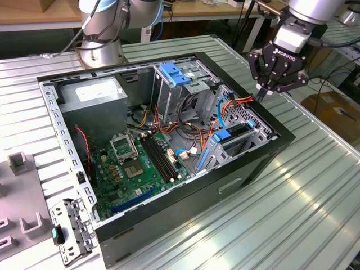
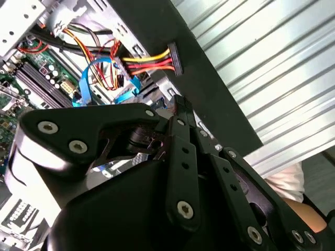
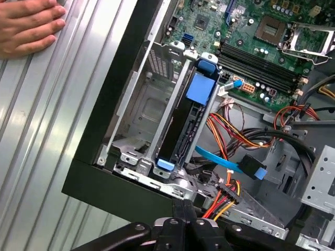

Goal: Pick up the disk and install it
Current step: 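Insert the first disk wire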

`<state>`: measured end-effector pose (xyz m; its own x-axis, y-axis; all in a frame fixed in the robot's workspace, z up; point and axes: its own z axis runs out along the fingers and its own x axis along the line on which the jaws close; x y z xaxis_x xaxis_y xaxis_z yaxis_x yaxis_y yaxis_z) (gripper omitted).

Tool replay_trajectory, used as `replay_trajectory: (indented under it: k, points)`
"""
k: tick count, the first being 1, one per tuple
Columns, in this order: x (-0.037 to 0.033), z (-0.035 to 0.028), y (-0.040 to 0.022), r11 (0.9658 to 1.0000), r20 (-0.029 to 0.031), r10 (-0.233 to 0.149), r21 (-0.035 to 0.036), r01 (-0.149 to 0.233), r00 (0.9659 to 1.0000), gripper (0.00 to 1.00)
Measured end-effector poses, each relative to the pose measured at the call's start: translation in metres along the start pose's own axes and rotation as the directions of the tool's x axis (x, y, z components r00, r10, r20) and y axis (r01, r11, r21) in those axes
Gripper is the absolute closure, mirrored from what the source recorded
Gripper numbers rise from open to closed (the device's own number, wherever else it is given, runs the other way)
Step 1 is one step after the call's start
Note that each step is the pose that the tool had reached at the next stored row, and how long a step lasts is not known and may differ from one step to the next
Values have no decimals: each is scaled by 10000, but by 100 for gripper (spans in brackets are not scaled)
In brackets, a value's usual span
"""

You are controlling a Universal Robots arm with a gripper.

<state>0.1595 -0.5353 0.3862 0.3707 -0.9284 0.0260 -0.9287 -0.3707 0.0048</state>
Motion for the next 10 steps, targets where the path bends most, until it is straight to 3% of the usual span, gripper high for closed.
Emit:
replay_trajectory:
  k: [5, 10]
  points:
    - [-65, 12, -81, 10000, 1, -56, 0, 56, 10000, 89]
    - [-68, 11, -84, 10000, 0, -58, -1, 58, 10000, 89]
